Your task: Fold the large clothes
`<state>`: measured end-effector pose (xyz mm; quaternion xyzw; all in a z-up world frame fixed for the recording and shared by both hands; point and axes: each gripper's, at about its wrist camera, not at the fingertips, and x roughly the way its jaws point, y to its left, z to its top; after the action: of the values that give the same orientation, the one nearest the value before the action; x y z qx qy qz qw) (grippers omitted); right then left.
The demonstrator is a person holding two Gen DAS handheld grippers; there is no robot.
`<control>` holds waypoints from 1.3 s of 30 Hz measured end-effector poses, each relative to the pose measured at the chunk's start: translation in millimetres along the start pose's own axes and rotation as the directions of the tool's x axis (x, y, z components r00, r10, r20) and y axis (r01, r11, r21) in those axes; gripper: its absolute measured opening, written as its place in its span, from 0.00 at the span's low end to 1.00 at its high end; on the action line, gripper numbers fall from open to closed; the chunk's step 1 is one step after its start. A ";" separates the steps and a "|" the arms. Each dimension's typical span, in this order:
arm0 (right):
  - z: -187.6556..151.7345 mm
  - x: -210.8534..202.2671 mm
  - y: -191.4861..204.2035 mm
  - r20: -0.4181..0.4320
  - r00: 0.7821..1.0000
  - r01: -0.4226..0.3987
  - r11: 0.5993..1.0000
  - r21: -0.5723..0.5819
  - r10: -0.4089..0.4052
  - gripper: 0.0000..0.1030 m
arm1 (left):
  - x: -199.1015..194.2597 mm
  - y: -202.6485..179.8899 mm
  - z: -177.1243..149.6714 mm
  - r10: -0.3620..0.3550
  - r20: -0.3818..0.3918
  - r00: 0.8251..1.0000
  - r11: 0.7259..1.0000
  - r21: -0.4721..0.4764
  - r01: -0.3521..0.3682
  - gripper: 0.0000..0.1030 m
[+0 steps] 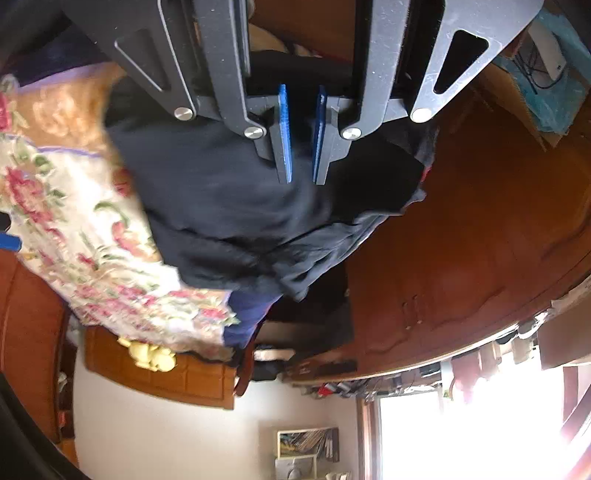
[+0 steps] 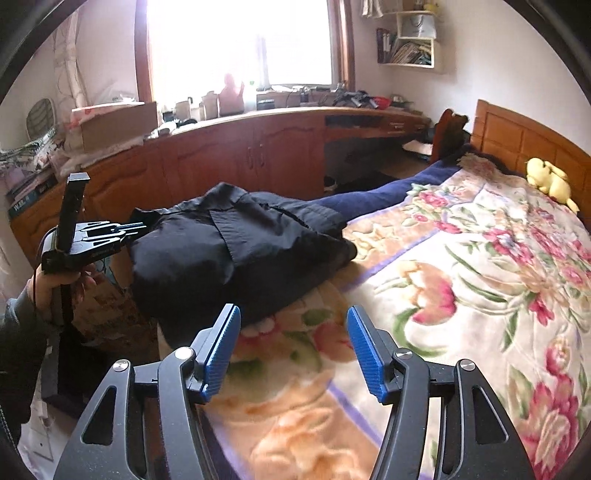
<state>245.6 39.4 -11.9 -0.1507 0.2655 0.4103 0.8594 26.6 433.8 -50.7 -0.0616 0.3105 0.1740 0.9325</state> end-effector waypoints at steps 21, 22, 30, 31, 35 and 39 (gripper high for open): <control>-74.9 -131.4 -18.3 0.099 0.978 0.171 0.979 0.110 -0.183 0.67 | -65.7 -186.0 8.9 -0.208 0.041 0.977 0.971 0.131 0.201 0.13; -80.6 -137.2 -19.2 0.100 0.975 0.186 0.975 0.119 -0.198 0.67 | -67.2 -197.7 7.3 -0.198 0.042 0.979 0.971 0.144 0.190 0.13; -126.8 -182.1 -23.5 0.066 0.938 0.319 0.920 0.229 -0.342 0.67 | -77.5 -273.9 -10.5 -0.276 0.017 0.961 0.943 0.198 0.267 0.13; -129.9 -186.5 -22.5 0.066 0.935 0.323 0.915 0.240 -0.347 0.67 | -77.9 -280.6 -12.4 -0.276 0.018 0.961 0.942 0.202 0.266 0.13; -144.6 -201.8 -17.8 0.066 0.923 0.345 0.893 0.287 -0.378 0.67 | -79.5 -311.3 -21.8 -0.324 -0.003 0.946 0.924 0.212 0.317 0.13; -158.8 -215.1 -13.6 0.056 0.909 0.375 0.868 0.326 -0.414 0.67 | -80.4 -346.2 -33.1 -0.369 -0.044 0.928 0.903 0.219 0.369 0.13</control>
<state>91.1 -179.2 -15.8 -0.0402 0.2357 0.1879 0.9526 73.8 80.9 -26.5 -0.0142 0.3113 -0.0417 0.9493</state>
